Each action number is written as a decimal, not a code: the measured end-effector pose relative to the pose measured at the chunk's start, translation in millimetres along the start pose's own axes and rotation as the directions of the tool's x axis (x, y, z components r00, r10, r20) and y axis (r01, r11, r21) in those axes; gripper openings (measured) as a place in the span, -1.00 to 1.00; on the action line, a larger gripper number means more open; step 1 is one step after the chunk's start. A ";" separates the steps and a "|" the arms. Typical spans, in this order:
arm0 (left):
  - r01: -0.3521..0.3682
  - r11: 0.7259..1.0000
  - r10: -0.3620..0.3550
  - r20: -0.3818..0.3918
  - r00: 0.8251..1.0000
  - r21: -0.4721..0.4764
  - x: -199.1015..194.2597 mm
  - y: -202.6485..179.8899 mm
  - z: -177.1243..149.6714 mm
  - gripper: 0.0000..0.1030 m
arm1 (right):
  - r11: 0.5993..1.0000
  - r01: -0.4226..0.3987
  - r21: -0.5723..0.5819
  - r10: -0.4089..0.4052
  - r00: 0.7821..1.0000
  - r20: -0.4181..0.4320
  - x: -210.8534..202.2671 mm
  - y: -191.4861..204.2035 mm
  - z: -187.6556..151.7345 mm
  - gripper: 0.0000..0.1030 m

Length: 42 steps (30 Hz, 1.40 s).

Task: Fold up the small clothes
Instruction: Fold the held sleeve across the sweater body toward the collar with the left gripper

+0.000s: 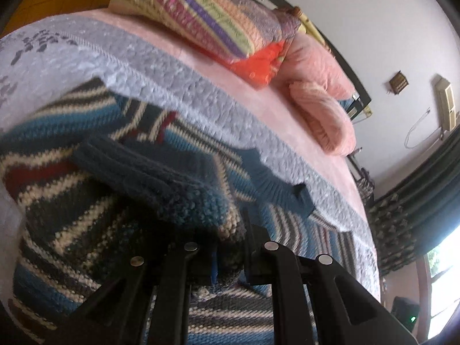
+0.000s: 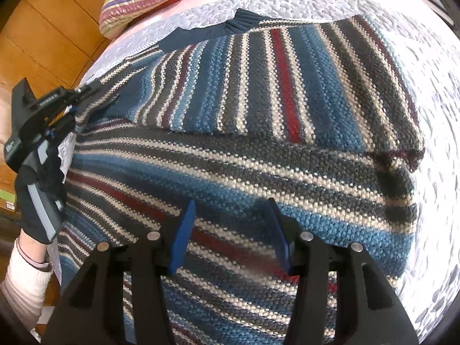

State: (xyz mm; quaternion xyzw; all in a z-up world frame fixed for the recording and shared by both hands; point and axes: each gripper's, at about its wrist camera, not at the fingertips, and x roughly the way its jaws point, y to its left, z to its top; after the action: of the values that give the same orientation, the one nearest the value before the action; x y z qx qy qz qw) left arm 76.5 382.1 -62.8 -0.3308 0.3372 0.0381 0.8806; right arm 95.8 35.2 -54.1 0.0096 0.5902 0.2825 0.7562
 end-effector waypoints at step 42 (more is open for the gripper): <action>-0.127 0.991 0.129 -0.074 0.989 0.038 -60.3 95.7 31.7 -0.37 | 0.985 -0.167 -0.037 0.163 0.982 -0.093 50.8 144.8 94.5 0.06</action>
State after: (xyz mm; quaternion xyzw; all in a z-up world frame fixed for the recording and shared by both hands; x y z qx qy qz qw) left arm 20.3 485.3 -61.2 -0.2949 0.3919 0.0762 0.8681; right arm 127.7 209.3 -20.2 0.0289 0.6144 0.3573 0.7029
